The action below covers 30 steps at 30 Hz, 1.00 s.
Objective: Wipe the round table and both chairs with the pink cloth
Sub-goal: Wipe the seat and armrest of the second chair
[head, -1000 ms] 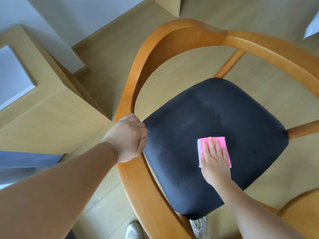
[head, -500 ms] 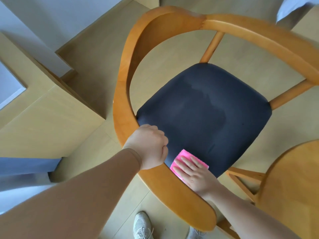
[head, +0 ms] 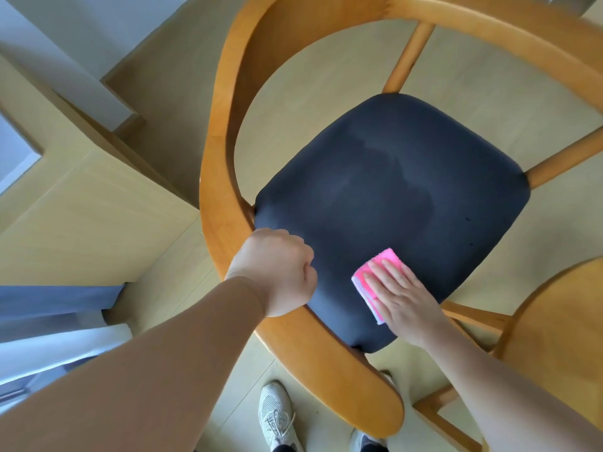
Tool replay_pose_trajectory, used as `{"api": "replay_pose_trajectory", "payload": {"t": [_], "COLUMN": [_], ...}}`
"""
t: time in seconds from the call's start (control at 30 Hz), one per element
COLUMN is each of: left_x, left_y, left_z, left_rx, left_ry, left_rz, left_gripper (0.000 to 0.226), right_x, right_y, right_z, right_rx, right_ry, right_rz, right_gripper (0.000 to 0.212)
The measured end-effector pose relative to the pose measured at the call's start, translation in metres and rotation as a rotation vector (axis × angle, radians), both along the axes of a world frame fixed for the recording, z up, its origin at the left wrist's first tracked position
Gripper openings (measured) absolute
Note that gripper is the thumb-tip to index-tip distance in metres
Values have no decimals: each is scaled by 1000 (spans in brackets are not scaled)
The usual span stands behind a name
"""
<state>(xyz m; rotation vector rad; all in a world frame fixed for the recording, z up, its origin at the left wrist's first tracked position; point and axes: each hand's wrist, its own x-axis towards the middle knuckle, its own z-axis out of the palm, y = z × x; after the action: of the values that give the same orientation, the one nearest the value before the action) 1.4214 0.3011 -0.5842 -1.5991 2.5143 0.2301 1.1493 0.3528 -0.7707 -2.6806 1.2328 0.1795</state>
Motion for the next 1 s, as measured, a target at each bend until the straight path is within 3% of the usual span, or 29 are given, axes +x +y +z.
{"api": "replay_pose_trajectory", "payload": {"t": [0.1,0.23,0.33,0.47,0.63,0.73,0.93,1.0], "left_x": [0,0,0,1,1,0,3,1], "left_y": [-1,-1,-2,-3,-7,-12,-13,-19], "left_z": [0,-1,-2,-2,-1,-2,0,1], "left_rx": [7,28,45,53,64,96,103,142], "left_ry": [10,-7,-18,-34,-27,-28,5,10], "left_rz": [3,0,4,-29,-81,-137,-149,-195], "left_gripper": [27,26,24,25,27,26,26,24], "right_x": [-17,-48,-44,-14,26,47,51,49], "right_y": [-30,-59,-62,-38,25,60,59,55], "right_z": [7,13,10,7,7,2,22,21], "right_rx": [-38,35,87,86,91,255,210,180], "right_ry": [52,82,65,-98,-11,117,-9,-21], "right_rz": [-197,-719,-804,-988,-877,-741,-794,-797], "right_gripper": [69,75,71,59,58,62,84,78]}}
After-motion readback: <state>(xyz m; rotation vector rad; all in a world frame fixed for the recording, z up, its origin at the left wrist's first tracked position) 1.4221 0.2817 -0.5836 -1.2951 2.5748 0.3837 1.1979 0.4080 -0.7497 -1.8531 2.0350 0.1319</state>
